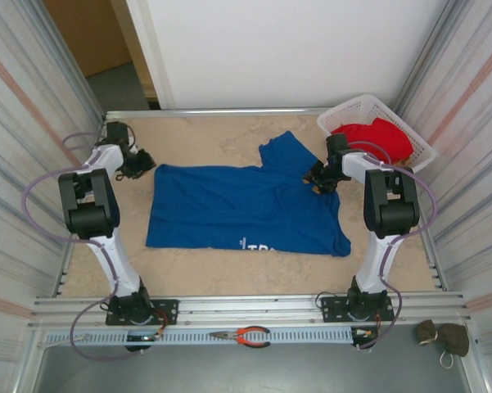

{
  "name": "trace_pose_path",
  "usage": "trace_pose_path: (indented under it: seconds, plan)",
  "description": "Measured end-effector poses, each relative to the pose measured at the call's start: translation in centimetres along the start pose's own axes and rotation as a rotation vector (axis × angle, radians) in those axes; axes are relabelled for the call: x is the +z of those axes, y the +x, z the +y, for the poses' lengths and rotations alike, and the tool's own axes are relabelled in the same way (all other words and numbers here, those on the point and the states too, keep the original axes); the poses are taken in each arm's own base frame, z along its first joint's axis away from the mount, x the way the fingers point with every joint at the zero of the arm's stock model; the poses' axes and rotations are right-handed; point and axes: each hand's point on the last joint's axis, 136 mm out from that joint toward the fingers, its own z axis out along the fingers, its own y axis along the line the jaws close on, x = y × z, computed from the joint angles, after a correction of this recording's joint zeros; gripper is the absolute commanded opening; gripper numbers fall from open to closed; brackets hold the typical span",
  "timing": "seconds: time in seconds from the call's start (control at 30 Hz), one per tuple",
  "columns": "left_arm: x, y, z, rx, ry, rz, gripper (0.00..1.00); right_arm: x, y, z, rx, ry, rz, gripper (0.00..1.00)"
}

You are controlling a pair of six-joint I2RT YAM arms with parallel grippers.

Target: Fold the inside-out t-shirt

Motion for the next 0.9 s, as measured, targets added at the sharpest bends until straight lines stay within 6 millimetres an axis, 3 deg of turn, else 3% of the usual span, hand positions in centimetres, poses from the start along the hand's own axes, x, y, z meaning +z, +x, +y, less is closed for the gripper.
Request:
trace_pose_path:
  seconds: [0.17, 0.33, 0.5, 0.67, 0.77, 0.9]
  plan:
    - [0.2, -0.1, -0.3, -0.023, 0.014, 0.001, 0.60, -0.1, 0.1, 0.2, -0.003, -0.009, 0.007, 0.38]
    - [-0.7, -1.2, -0.9, 0.026, 0.002, -0.021, 0.64, -1.0, 0.2, 1.1, -0.032, -0.011, 0.026, 0.40]
    - [-1.2, -2.7, -3.1, 0.182, -0.062, -0.057, 0.63, -3.7, -1.9, 5.3, -0.119, -0.079, -0.028, 0.44]
    - [1.1, -1.6, -5.1, 0.369, -0.166, -0.032, 0.59, -6.8, -5.1, 10.1, -0.210, -0.165, -0.124, 0.54]
    - [2.7, -0.3, -4.7, 0.431, -0.225, 0.014, 0.59, -6.5, -6.5, 11.4, -0.248, -0.181, -0.139, 0.60]
    - [3.5, 0.1, -3.2, 0.444, -0.277, 0.049, 0.60, -4.4, -8.2, 12.2, -0.305, -0.170, -0.138, 0.64]
